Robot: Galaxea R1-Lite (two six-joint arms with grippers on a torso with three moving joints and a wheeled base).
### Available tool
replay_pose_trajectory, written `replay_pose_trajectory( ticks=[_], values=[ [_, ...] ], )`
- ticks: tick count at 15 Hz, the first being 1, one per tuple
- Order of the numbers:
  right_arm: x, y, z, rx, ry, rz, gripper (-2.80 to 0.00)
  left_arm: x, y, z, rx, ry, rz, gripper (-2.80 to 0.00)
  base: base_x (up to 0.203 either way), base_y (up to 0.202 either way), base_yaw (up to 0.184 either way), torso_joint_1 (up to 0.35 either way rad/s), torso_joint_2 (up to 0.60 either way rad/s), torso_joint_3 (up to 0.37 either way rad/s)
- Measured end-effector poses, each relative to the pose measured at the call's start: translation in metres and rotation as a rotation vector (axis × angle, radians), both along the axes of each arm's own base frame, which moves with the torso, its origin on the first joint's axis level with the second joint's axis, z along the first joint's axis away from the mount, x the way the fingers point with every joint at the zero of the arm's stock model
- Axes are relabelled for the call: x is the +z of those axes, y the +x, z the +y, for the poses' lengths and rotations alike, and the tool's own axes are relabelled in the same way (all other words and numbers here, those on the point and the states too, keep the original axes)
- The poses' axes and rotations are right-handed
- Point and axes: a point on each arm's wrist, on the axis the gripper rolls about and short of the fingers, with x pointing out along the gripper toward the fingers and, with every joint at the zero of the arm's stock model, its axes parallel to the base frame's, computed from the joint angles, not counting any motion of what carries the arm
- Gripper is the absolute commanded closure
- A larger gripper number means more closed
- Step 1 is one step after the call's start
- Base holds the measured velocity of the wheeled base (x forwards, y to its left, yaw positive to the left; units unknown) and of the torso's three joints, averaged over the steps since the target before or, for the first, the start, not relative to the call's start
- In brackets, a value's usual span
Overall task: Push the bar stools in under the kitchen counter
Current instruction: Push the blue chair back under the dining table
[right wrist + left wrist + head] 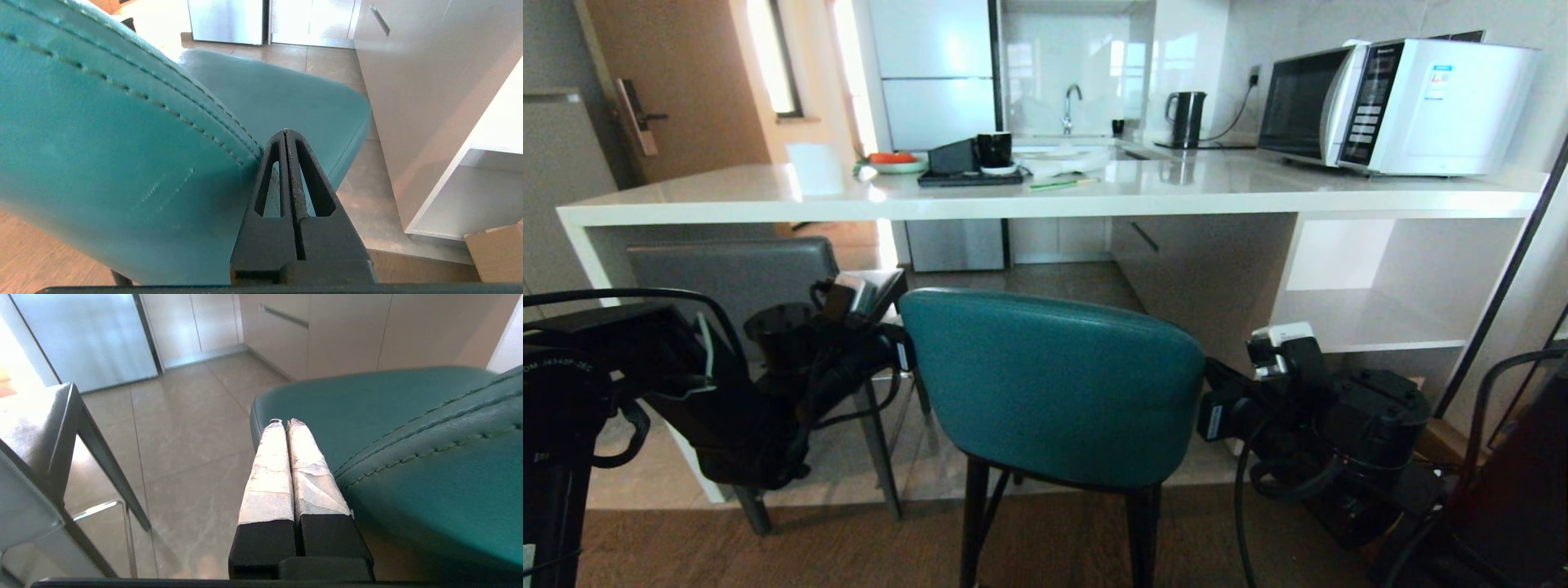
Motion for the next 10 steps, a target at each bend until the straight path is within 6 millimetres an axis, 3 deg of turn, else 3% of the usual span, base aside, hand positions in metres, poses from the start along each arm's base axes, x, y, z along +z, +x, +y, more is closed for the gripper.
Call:
replay_pose_trajectory(
  ticks=[10],
  values=[
    [0.001, 0.010, 0.016, 0.002, 0.012, -0.028, 0.00, -0.002, -0.028, -0.035, -0.087, 0.003, 0.009, 0.00, 0.000, 0.000, 0.000, 0.000, 0.00, 0.000]
  ],
)
